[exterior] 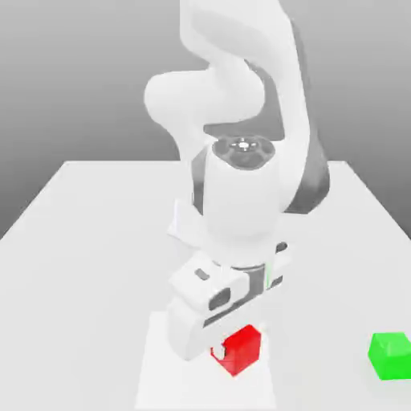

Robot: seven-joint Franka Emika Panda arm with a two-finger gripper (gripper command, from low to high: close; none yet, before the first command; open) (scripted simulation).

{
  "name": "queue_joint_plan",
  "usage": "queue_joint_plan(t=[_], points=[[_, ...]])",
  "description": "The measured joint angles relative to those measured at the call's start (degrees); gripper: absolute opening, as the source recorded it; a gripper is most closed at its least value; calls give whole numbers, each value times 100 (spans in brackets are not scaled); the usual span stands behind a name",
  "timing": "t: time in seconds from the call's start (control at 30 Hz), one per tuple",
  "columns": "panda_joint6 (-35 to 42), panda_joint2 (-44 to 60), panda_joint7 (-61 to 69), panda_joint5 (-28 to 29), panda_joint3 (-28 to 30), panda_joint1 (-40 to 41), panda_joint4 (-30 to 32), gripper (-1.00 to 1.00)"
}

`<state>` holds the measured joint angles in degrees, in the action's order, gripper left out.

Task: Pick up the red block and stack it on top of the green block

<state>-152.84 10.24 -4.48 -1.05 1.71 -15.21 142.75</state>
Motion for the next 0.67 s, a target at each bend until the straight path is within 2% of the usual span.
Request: queue_joint_plan(t=[0.17, 0.3, 0.33, 0.53, 0.67], points=[[372, 23, 809, 294, -789, -636, -385, -100], [-86, 821, 1037, 716, -1020, -1060, -707, -100], [-176, 931, 1025, 764, -1012, -1090, -726, 100], [-226, 986, 1020, 786, -1005, -1109, -735, 100], [322, 399, 1190, 566, -1117, -1052, -710, 100]])
